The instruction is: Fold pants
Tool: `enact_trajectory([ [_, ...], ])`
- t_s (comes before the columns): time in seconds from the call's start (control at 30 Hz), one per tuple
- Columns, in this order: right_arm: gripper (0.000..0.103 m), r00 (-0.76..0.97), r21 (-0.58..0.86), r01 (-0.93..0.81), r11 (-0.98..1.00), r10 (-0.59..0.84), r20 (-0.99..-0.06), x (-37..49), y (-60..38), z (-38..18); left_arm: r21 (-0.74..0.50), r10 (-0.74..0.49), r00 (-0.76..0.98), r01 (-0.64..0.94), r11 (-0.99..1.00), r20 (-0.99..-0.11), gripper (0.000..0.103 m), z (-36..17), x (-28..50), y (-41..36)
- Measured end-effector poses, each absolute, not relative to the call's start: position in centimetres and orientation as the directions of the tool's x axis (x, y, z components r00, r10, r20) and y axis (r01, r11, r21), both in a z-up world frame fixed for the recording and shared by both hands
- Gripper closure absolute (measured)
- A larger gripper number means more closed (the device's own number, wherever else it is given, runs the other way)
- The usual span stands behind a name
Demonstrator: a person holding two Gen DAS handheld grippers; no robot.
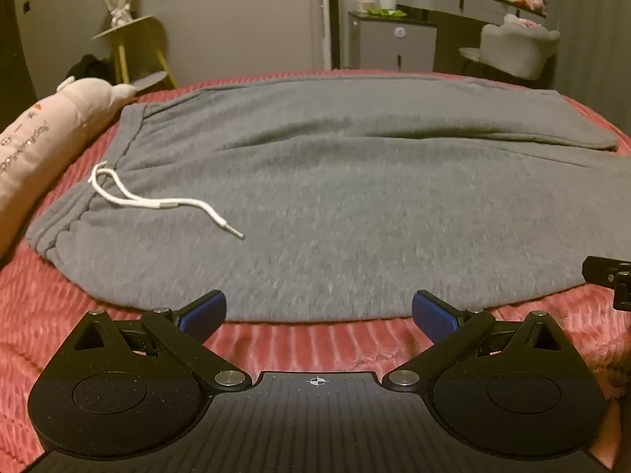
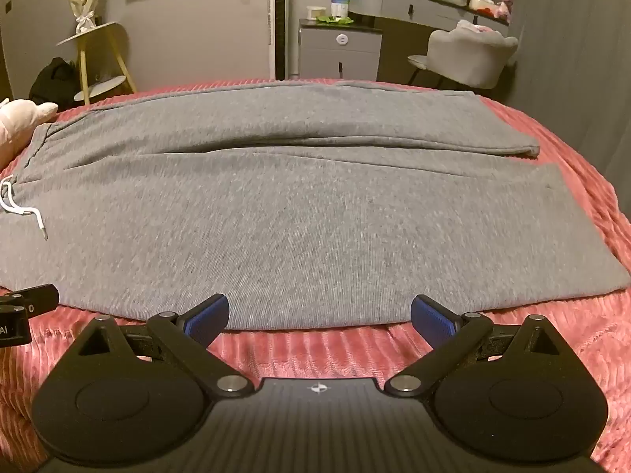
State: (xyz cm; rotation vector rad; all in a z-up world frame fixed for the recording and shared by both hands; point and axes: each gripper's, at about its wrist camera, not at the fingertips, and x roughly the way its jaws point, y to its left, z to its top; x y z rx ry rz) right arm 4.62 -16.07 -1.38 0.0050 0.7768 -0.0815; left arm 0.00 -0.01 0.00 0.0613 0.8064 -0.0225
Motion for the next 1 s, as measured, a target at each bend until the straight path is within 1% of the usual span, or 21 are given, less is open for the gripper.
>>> enact_trajectory([
  [1.0, 0.004, 0.716, -0.01, 0.092, 0.996, -0.073, -0.694, 4.59, -16.49, -1.09, 0.039, 0.005, 0.684, 0.034, 0.999, -0.73, 0.0, -0.63, 0.15, 0.19],
])
